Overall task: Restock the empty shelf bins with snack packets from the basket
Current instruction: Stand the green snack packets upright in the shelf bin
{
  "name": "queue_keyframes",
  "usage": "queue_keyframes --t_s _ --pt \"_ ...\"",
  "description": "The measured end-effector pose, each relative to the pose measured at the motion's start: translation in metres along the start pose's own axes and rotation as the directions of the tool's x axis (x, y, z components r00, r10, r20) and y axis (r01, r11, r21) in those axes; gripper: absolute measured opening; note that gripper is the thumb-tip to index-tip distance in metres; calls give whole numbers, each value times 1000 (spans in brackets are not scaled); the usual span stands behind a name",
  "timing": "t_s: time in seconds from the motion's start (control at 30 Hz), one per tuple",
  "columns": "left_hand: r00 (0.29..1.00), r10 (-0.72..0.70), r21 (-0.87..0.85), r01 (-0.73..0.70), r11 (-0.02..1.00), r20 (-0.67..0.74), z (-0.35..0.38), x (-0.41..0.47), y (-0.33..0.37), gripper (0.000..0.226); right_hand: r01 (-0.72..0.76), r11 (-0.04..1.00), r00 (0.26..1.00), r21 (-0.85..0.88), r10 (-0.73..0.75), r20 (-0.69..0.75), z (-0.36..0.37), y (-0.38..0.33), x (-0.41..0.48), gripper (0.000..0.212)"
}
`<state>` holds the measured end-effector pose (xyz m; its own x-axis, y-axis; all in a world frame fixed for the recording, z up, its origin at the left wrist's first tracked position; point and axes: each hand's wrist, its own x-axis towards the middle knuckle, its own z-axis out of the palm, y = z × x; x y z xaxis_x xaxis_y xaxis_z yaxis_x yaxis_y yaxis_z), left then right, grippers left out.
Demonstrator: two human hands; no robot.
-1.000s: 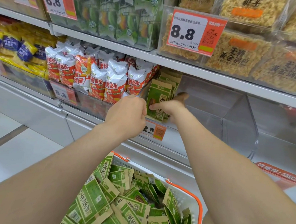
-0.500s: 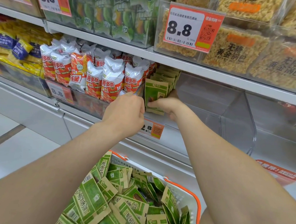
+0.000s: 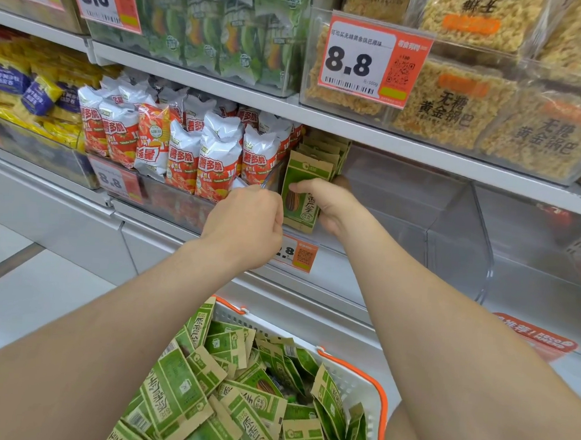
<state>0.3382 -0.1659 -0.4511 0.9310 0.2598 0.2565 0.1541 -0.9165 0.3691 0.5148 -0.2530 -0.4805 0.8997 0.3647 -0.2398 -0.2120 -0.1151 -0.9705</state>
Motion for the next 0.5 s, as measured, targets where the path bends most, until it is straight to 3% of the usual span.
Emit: queue_keyframes --t_s 0.13,0.27,0.43,0.5 --pt "1000 2 11 -2 1000 -5 1 1 0 16 29 999 1000 17 -29 3 -1 1 -2 91" --pt "1000 3 7 -3 1000 1 3 1 1 16 8 1000 998 -27 -6 66 2 -4 -11 52" --pt "1000 8 20 -8 1000 2 3 0 1 18 -33 999 999 7 33 22 8 -4 -13 68" --pt "1000 11 19 -11 1000 3 3 0 1 18 -34 999 999 22 34 -9 8 -6 -14 66"
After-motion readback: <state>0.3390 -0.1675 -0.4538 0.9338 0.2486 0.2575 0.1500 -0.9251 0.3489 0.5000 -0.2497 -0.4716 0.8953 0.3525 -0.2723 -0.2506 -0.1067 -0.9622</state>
